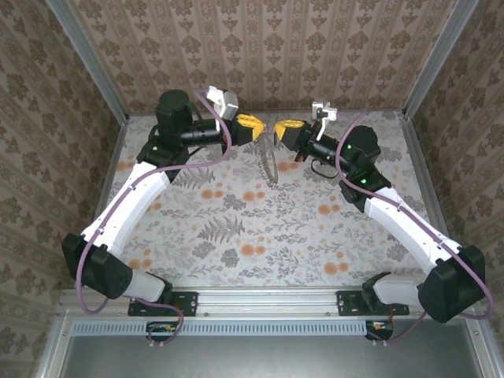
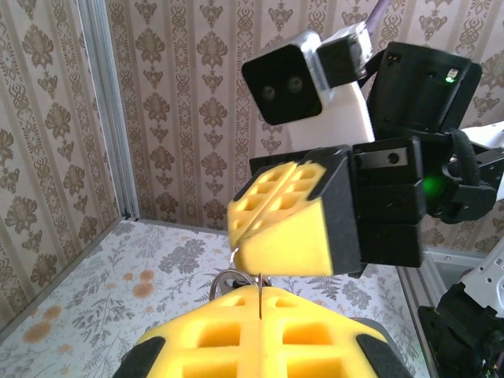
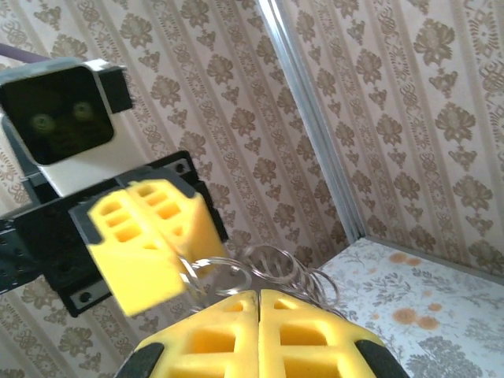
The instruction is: Put the keys on the keyring
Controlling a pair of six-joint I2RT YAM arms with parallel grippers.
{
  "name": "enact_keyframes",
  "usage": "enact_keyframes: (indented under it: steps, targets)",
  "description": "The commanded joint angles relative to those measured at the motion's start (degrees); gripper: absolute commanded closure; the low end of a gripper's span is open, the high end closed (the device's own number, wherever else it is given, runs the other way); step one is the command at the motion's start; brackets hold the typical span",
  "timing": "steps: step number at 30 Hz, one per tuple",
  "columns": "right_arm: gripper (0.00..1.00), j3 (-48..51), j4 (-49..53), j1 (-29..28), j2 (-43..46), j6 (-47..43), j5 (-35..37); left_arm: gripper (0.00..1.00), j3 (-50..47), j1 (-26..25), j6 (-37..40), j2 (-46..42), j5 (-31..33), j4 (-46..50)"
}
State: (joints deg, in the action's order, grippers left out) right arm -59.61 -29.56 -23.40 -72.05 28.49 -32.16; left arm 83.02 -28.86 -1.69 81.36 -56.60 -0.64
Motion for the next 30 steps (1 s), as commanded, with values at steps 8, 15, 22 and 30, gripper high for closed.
enact_keyframes:
  steps: [8,15,22,30]
  targets:
    - [1.00,1.1,-3.6,0.4,1.0,2.4,-1.6,1.00,0.6,-0.5,-1.2,-1.8,-0.6,-4.1]
    - [1.00,0.2,-6.2,0.2,2.5,4.1,-4.0,1.00,0.6,-0.5,-1.1,-1.4,-0.5,-4.0]
    - [1.00,-2.1,-6.0,-1.6,1.5,3.7,-4.8,1.00,0.6,-0.7,-1.2,-1.1,-0.5,-4.1]
    - [1.00,-3.8,-6.6,-2.7,-0.5,3.5,-4.9,1.00,0.8,-0.8,-1.0,-1.1,-0.5,-3.9]
